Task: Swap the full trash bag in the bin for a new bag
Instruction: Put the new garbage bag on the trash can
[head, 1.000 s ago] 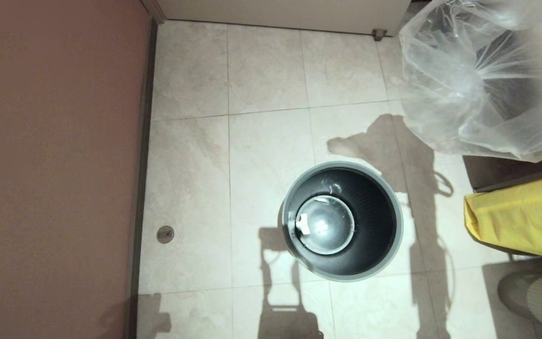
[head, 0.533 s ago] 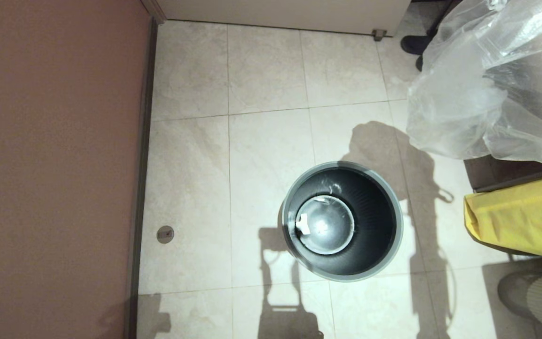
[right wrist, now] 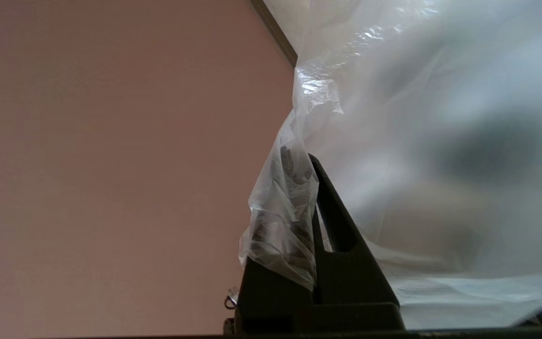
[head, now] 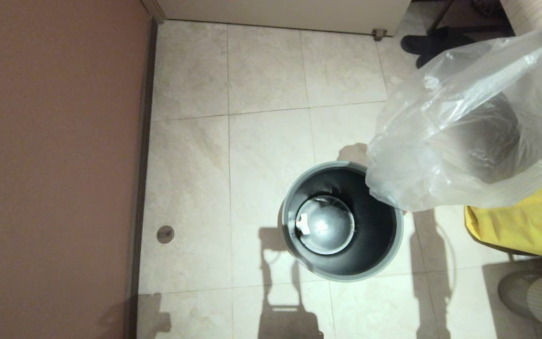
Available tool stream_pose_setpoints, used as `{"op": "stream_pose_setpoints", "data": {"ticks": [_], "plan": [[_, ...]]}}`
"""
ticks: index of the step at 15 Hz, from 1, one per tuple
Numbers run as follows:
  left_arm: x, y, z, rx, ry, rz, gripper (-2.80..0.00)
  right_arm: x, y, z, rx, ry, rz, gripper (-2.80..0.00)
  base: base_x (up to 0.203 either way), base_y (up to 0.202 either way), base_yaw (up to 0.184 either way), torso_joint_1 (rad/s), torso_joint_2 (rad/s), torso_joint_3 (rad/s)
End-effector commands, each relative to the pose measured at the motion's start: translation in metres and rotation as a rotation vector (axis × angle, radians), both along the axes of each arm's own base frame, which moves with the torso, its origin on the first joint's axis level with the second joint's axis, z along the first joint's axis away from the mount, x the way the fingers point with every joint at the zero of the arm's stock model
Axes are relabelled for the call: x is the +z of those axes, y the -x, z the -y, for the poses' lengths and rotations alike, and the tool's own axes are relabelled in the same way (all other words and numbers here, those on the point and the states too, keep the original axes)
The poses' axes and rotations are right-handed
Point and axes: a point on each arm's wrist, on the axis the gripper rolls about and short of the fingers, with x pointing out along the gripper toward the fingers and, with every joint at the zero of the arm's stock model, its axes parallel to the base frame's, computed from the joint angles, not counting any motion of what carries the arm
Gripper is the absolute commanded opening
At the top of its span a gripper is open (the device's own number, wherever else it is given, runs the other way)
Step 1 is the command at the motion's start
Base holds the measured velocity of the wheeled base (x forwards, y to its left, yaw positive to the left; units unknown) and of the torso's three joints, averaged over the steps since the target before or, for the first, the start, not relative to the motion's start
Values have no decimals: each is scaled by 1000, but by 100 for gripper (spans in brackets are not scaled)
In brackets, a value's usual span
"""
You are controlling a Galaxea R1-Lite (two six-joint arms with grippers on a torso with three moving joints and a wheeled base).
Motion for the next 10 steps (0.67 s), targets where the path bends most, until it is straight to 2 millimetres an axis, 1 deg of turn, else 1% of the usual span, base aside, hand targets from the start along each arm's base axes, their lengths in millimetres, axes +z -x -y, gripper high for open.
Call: {"op": "stream_pose_setpoints", "data": {"ticks": [1,4,5,8,10], "plan": [[0,0,0,0,-1,1,-280,-17,-40,-6,52,-2,-75,-280,0,0,0,0,0,0],[0,0,0,0,-1,1,-280,-27,-59,-33,155,-28,-154,-280,0,0,0,0,0,0],[0,0,0,0,1,1,-280,-23,-52,-37,173,-30,-140,-280,0,0,0,0,0,0],[0,0,0,0,-1,1,-280,-2,-17,-40,213,-46,-66,-280,0,0,0,0,0,0],[0,0,0,0,-1,1,-280,4,0,-39,218,-55,-72,-280,0,0,0,0,0,0]]}}
